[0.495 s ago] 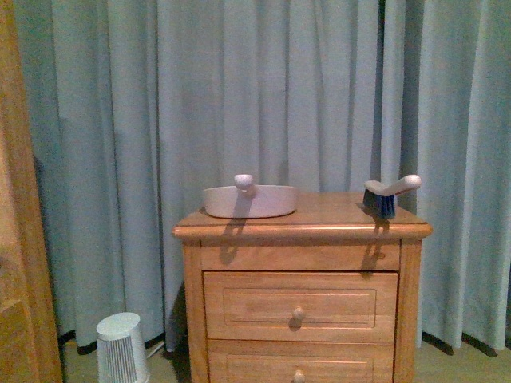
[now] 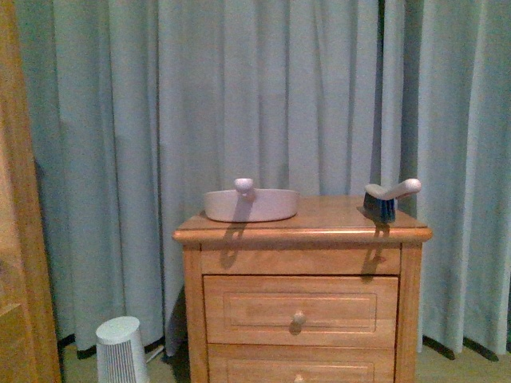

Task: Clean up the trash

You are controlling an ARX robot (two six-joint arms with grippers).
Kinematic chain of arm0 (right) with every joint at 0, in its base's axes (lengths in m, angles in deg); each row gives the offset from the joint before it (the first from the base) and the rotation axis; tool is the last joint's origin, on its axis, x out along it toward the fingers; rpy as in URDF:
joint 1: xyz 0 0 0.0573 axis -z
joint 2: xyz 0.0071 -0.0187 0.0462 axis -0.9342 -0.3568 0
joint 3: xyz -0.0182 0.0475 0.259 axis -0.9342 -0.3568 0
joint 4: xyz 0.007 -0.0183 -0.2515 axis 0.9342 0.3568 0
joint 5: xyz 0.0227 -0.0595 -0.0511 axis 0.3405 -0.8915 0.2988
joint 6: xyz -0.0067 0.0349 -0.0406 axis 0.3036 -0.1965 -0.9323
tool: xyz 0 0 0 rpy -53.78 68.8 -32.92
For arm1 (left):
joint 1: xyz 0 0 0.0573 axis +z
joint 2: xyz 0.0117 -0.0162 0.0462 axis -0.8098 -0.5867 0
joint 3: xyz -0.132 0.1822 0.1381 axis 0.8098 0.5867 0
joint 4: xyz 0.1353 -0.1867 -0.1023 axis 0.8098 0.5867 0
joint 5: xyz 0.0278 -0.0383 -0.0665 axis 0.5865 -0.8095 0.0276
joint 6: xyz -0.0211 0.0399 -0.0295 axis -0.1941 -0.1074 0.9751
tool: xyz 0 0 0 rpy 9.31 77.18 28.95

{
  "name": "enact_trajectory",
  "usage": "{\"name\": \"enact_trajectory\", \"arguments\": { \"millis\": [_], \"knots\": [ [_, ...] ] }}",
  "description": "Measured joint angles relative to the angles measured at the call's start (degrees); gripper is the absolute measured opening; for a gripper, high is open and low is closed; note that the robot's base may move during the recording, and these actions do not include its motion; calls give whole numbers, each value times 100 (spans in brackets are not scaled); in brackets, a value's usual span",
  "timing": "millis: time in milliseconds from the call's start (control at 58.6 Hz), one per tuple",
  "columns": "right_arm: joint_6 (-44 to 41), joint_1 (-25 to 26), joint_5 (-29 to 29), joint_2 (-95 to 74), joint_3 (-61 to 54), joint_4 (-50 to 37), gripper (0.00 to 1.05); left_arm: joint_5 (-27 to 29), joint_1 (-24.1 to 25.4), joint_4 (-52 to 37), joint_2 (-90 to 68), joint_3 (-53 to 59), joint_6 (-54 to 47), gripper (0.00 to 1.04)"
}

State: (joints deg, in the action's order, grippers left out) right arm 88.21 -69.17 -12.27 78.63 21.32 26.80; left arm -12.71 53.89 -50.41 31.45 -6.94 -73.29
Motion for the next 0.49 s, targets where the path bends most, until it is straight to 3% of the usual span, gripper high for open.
{"name": "enact_trajectory", "arguments": {
  "millis": [495],
  "knots": [
    [0,0,0,0,0,0,97,-2,0,0,0,0,0,97]
  ]
}}
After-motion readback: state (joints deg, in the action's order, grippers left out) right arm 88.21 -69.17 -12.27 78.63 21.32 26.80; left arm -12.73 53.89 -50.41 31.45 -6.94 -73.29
